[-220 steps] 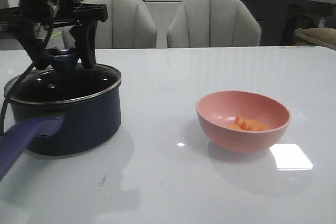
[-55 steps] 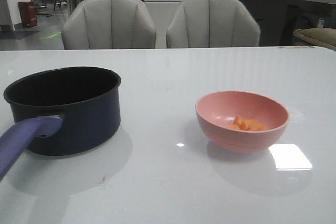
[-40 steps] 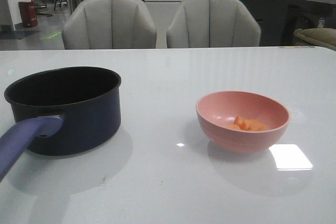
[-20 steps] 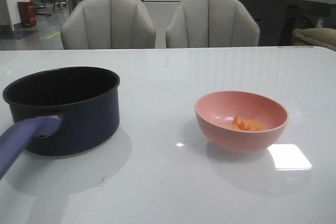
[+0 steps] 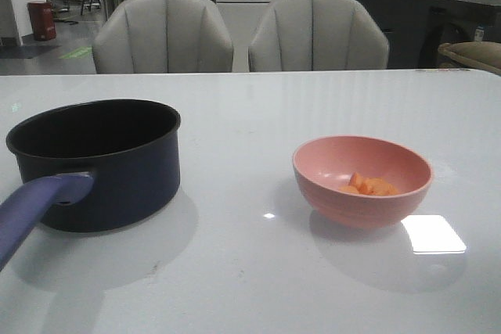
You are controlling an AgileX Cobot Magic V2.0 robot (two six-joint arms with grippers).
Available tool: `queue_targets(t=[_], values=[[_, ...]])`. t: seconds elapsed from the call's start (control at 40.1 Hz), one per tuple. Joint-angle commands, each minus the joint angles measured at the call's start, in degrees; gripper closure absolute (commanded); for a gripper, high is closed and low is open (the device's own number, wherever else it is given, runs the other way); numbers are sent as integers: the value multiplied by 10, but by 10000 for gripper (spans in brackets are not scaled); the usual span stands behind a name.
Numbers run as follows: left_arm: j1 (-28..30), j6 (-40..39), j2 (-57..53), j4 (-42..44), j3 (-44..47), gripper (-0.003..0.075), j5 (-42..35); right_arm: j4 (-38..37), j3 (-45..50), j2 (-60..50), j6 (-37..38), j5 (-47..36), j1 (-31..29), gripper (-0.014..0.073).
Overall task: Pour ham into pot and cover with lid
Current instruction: 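Lower the right gripper to the pink bowl rim and grasp it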
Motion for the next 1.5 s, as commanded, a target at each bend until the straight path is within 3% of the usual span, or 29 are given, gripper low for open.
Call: queue_targets(t=[0.0,0.374,0.649,0.948,1.148,1.472], values=[[-5,0,11,-2,-16,95,-41,8,-59,75,-3,-43,0,137],[-5,0,11,4,-16,95,-16,27,-275,406,-9,71,79,138],[-5,0,11,4,-16,95,-15,27,-417,593,-10,187,81,138],[-5,0,11,4,-16,95,-15,27,-463,674,-11,189,81,176],[-5,0,11,4,-16,95,-15,31,-471,697,-11,188,81,474],[-5,0,10,4,-16,95,-15,45,-474,692,-9,166,81,444]])
